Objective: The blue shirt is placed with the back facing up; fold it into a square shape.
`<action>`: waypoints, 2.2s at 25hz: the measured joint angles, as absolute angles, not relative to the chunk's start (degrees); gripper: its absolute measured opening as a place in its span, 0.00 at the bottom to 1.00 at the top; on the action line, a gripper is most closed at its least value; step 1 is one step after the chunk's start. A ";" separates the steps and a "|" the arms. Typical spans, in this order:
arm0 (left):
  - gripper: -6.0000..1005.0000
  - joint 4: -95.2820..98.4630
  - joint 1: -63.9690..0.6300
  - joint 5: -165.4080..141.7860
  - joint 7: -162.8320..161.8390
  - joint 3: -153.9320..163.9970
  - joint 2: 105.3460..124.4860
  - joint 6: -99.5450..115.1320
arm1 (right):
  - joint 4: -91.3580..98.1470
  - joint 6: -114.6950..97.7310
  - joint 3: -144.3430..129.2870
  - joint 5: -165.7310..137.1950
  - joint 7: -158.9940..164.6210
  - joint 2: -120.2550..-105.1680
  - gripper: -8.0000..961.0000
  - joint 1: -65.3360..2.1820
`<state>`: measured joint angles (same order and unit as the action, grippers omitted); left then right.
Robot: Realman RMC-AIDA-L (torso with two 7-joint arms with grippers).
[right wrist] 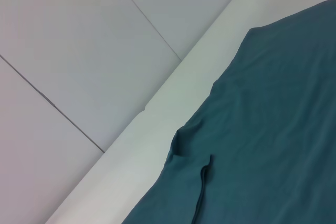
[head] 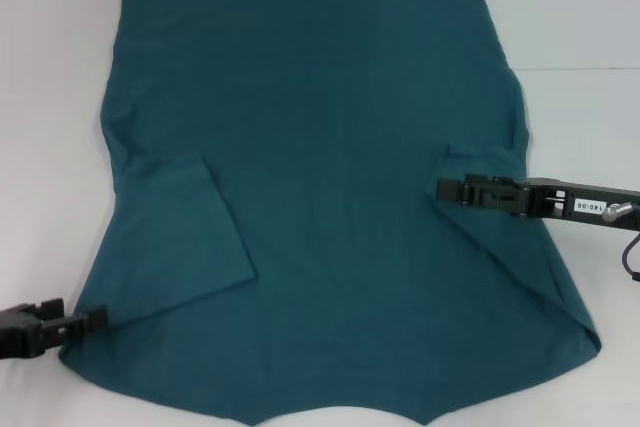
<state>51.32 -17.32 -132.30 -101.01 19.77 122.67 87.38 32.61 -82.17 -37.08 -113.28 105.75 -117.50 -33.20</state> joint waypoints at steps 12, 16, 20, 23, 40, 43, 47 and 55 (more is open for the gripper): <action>0.88 51.70 -17.31 -134.60 -101.16 19.86 122.78 89.31 | 32.60 -82.17 -37.09 -113.28 105.81 -117.50 0.96 -33.22; 0.88 51.87 -17.31 -134.91 -101.16 19.84 122.78 89.33 | 32.61 -82.18 -37.09 -113.29 105.81 -117.50 0.96 -33.23; 0.88 52.27 -17.26 -134.94 -101.16 19.78 122.79 89.27 | 32.61 -82.18 -37.09 -113.29 105.75 -117.51 0.96 -33.22; 0.88 52.34 -17.24 -134.96 -101.16 19.77 122.79 89.32 | 32.61 -82.18 -37.09 -113.29 105.75 -117.49 0.96 -33.22; 0.88 53.81 -17.09 -136.51 -101.70 20.01 122.78 89.33 | 32.60 -81.76 -37.09 -113.29 105.73 -117.41 0.96 -33.08; 0.88 53.81 -17.10 -136.54 -101.70 20.11 122.78 89.37 | 32.61 -81.73 -37.09 -113.29 105.73 -117.41 0.95 -33.13; 0.88 53.64 -17.25 -136.63 -101.70 20.46 122.78 89.42 | 32.61 -81.73 -37.09 -113.29 105.73 -117.41 0.95 -33.14; 0.88 53.40 -17.99 -137.55 -101.69 21.60 122.88 90.35 | 32.61 -81.73 -37.09 -113.29 105.78 -117.37 0.95 -33.09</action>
